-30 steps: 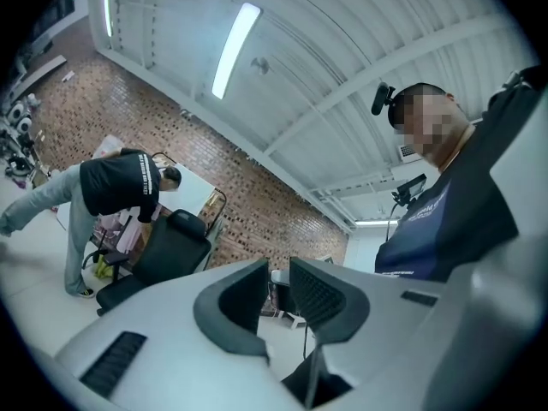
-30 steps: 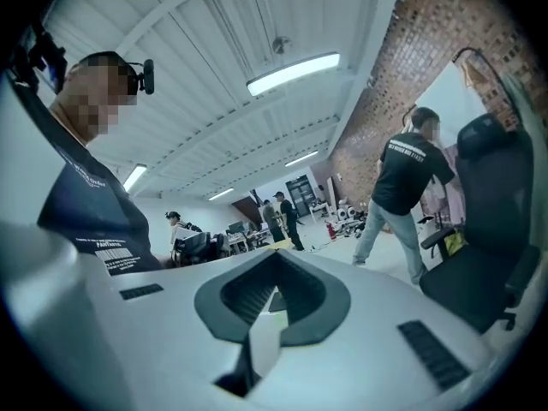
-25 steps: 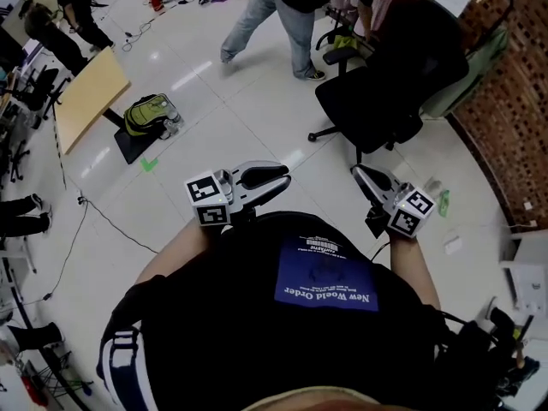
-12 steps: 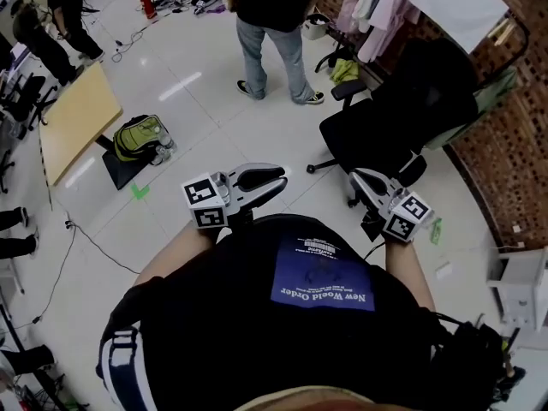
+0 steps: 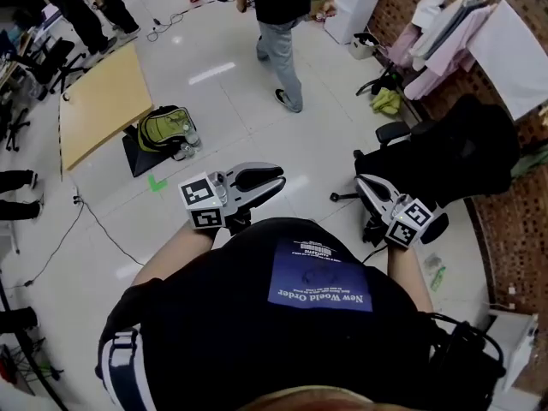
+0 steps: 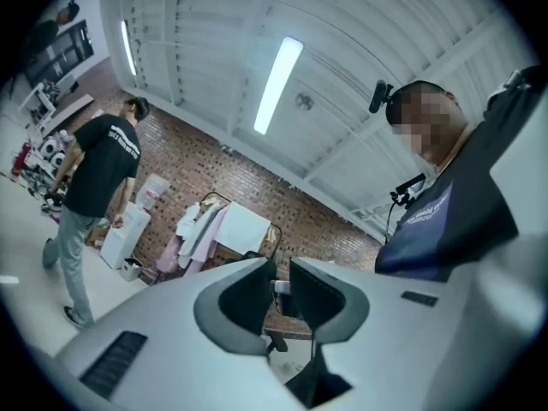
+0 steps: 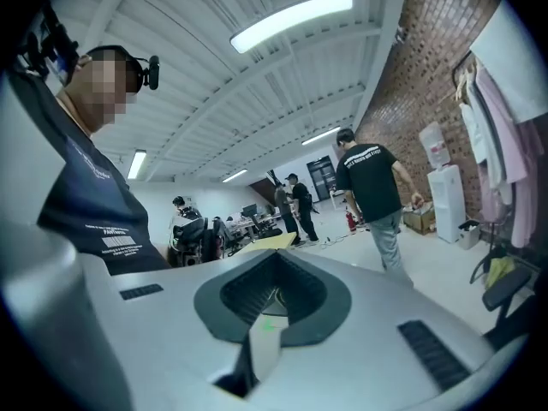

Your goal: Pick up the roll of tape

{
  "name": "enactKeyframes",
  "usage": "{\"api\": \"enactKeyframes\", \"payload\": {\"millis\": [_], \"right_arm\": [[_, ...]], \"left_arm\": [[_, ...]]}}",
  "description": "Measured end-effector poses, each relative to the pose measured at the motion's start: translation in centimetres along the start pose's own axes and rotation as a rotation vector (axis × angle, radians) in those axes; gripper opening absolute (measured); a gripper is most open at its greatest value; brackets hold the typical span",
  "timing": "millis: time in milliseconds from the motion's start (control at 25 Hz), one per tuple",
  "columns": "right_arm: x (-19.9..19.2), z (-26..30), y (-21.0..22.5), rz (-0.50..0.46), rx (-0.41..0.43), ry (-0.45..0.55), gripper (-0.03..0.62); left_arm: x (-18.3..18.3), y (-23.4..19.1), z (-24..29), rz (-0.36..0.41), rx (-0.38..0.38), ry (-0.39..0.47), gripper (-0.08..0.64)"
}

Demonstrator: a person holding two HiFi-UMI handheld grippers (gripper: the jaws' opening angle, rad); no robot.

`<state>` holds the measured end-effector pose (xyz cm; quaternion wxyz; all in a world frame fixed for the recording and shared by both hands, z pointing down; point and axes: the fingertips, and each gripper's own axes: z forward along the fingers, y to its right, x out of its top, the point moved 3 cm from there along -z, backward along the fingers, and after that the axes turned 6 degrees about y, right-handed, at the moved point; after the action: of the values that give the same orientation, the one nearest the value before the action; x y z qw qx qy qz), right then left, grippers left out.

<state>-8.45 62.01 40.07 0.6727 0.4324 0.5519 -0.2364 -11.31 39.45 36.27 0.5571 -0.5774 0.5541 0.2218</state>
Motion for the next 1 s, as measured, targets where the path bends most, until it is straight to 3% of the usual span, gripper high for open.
{"api": "enactKeyframes", "payload": {"millis": [200, 480, 640, 800, 1000], "right_arm": [[0.6, 7.9, 6.2, 0.008, 0.153, -0.048, -0.012], [4.5, 20.0, 15.4, 0.0, 0.374, -0.14, -0.012], [6.9, 27.6, 18.9, -0.035, 0.553, -0.179, -0.012], [7.7, 34.0, 20.4, -0.036, 0.664, -0.206, -0.012], [6.9, 41.1, 18.3, -0.048, 0.806, -0.257, -0.012]], "left_arm": [[1.1, -6.0, -0.9, 0.03, 0.151, 0.042, 0.083], [6.3, -15.2, 0.6, 0.099, 0.348, 0.138, 0.083], [8.8, -19.1, 0.5, 0.167, 0.498, 0.201, 0.083], [10.3, -21.8, -0.6, 0.194, 0.614, 0.241, 0.083], [11.3, -23.8, -4.6, 0.191, 0.74, 0.287, 0.083]]}}
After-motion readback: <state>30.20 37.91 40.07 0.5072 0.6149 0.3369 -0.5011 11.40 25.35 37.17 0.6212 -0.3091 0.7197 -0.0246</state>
